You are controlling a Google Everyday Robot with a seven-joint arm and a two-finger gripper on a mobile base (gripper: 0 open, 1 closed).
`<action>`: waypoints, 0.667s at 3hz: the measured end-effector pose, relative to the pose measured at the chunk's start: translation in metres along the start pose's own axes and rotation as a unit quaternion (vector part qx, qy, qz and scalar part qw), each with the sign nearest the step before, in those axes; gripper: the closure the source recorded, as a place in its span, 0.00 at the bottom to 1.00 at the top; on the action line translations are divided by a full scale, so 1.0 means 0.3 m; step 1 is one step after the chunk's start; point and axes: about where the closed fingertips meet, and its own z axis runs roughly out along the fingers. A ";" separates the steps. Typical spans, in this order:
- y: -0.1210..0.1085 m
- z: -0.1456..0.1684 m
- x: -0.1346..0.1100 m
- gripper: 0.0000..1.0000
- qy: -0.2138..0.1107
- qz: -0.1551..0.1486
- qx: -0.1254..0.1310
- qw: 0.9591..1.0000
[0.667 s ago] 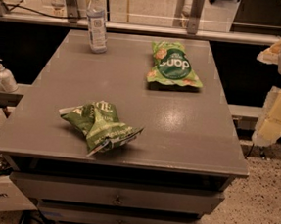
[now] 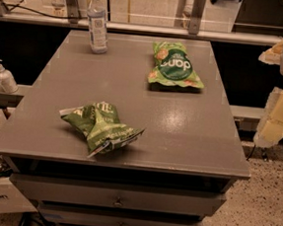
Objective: Knock blue plastic bottle over
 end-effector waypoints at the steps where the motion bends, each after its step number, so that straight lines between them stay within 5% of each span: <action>1: -0.028 0.055 -0.063 0.00 -0.038 0.025 0.002 0.999; 2: -0.115 0.158 -0.248 0.00 -0.116 0.096 0.007 0.989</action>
Offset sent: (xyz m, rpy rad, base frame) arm 0.1054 0.1174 -0.0405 0.4427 -0.0380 -0.2027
